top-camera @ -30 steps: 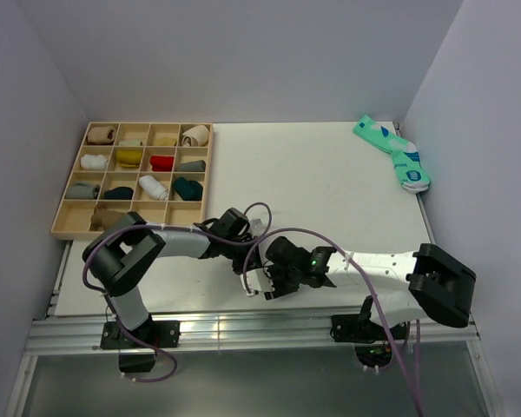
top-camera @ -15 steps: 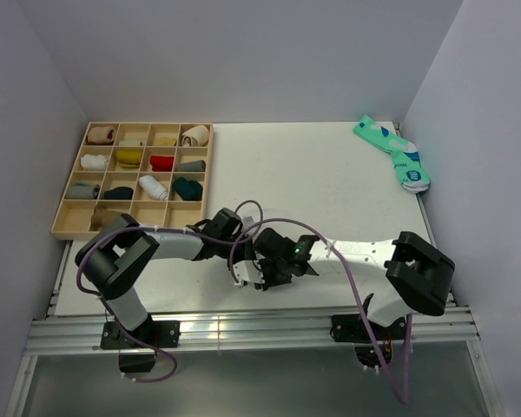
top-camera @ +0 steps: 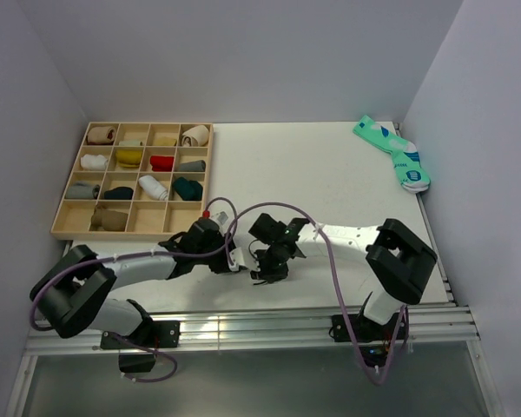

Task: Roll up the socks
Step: Roll the sock at the center of the board.

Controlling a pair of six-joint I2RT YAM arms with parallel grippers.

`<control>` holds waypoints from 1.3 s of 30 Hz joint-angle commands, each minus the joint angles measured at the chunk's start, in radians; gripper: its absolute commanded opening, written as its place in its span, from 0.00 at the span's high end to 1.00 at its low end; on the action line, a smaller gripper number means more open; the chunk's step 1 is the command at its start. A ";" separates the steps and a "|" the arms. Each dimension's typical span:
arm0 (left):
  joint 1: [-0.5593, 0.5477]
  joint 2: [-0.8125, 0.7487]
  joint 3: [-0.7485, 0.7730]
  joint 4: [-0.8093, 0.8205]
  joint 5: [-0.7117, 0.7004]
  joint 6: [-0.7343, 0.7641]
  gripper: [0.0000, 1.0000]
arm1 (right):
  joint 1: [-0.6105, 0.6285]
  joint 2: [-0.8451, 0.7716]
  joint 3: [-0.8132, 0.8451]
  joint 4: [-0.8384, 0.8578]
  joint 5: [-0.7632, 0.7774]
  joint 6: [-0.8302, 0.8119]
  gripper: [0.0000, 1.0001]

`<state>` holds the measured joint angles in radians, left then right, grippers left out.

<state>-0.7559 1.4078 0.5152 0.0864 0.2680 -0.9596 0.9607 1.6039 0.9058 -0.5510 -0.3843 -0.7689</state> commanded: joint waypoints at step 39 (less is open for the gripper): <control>-0.184 -0.156 -0.244 0.516 -0.222 0.111 0.50 | -0.178 0.396 0.291 -0.331 -0.160 0.056 0.84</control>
<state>-0.9276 1.3159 0.2741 0.4751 0.0586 -0.8795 0.7723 1.9244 1.2175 -0.9028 -0.6815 -0.7330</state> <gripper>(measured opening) 0.494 0.278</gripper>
